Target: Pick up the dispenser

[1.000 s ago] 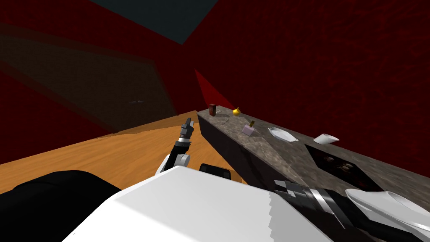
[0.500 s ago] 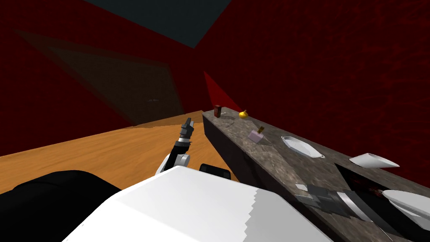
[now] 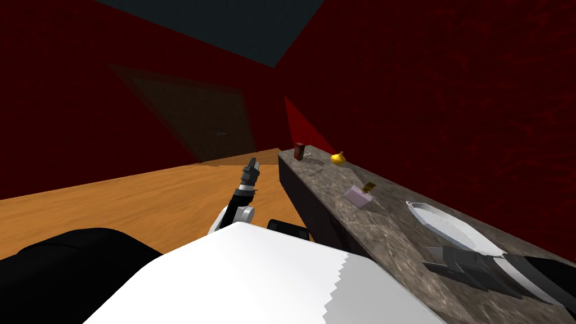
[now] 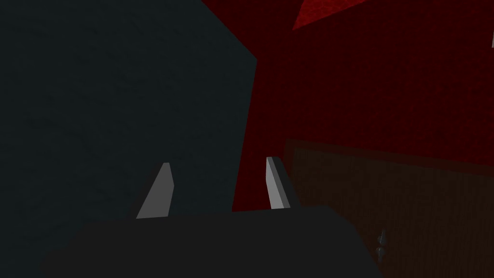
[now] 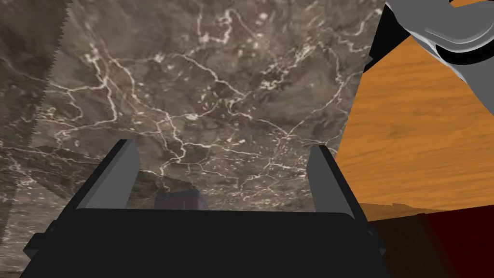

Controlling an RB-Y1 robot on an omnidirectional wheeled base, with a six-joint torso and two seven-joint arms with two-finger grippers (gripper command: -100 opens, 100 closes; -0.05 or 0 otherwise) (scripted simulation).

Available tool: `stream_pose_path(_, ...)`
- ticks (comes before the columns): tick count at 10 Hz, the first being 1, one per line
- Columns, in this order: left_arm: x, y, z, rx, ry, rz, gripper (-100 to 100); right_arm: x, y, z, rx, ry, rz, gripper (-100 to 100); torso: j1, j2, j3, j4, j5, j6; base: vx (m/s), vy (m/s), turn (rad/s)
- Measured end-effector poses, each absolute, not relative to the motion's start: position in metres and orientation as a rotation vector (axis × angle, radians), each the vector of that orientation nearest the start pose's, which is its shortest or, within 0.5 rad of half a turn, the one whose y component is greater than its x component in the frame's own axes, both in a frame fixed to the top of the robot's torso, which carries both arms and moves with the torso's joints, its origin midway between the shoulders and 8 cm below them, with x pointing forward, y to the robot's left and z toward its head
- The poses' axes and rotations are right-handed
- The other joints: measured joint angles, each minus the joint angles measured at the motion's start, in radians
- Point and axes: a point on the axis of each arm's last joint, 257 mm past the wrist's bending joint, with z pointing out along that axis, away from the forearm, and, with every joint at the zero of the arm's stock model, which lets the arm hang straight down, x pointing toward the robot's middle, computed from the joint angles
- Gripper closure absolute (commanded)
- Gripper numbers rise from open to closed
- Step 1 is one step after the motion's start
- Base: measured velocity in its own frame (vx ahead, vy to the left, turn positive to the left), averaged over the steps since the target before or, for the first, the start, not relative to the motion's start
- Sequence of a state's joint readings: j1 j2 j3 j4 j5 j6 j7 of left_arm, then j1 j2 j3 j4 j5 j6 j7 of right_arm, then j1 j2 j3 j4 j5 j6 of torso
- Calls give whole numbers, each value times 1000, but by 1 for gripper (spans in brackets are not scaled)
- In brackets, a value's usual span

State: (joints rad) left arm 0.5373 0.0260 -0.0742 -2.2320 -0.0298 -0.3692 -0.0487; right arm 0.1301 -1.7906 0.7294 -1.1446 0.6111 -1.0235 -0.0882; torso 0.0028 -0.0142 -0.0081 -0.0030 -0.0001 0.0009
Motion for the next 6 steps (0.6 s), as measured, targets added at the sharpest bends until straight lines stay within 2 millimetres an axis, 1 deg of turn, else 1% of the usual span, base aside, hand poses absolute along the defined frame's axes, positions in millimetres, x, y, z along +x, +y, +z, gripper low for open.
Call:
stream_pose_path(1, 372, 258, -39, -777, 819, -1246, 0, 194, -620, -255, -815, 2831, 202, -100, 2, -1, -1, 0, 1, -1, 189, 59, 283)
stream_pose_path(2, 372, 258, -39, -777, 819, -1246, 0, 200, -630, -247, -821, 2826, 155, -100, 3, -4, -2, -1, 1, 0, 218, 100, 262)
stream_pose_path(3, 372, 258, -39, -777, 819, -1246, 0, 208, -637, -239, -826, 2817, 124, -100, 6, -6, -4, -1, 1, 0, 266, 120, 259)
stream_pose_path(4, 372, 258, -39, -777, 819, -1246, 0, 215, -638, -234, -832, 2803, 114, -100, 8, -9, -5, -2, 2, -1, 259, 162, 207)
stream_pose_path(5, 372, 258, -39, -777, 819, -1246, 0, 224, -635, -231, -839, 2784, 116, -100, 11, -9, -6, -2, 2, 0, 109, 78, 31)
stream_pose_path(6, 372, 258, -39, -777, 818, -1246, 0, 225, -634, -231, -840, 2782, 118, 0, 8, -1, -1, -1, 2, 1, 22, 13, -3)
